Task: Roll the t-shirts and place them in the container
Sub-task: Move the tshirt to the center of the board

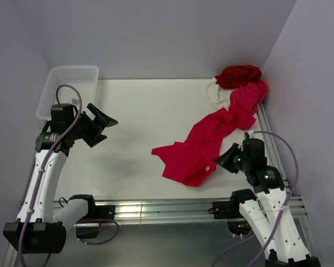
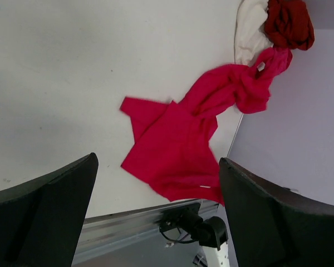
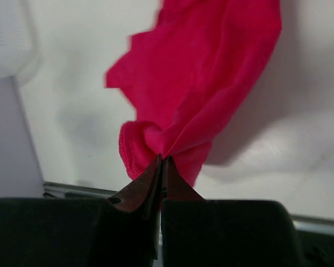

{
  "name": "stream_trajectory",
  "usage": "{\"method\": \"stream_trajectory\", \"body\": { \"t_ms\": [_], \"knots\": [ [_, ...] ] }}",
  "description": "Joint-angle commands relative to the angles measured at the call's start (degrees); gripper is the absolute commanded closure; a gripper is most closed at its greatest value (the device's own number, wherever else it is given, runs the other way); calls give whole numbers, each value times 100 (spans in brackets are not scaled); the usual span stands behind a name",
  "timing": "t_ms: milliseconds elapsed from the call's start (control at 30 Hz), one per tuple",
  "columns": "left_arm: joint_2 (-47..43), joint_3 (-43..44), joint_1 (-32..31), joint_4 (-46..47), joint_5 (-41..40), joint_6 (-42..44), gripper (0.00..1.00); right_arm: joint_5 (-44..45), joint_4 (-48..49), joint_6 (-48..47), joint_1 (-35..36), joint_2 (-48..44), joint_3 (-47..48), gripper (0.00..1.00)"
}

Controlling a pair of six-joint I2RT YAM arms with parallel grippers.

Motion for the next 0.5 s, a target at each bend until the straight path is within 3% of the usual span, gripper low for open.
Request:
{"method": "stream_trajectory", "body": {
  "t_ms": [0,33,100,167,233,467],
  "knots": [
    [-41,-186,-299,506,16,-188,5,697,-1145,267,-43,244,-483,100],
    [-24,-238,-370,576,7,-232,5,768,-1164,215,-52,315,-518,97],
    [46,-397,-632,770,-45,-373,5,1048,-1312,101,-52,430,-414,76],
    [178,-511,-844,884,-124,-478,5,1050,-1296,30,-52,387,-221,48],
    [283,-616,-1222,1104,-265,-540,5,1050,-1314,-49,-43,325,-36,38],
    [1301,-591,-2671,1702,-809,-926,6,645,-1095,-427,228,896,325,36]
  ]
}}
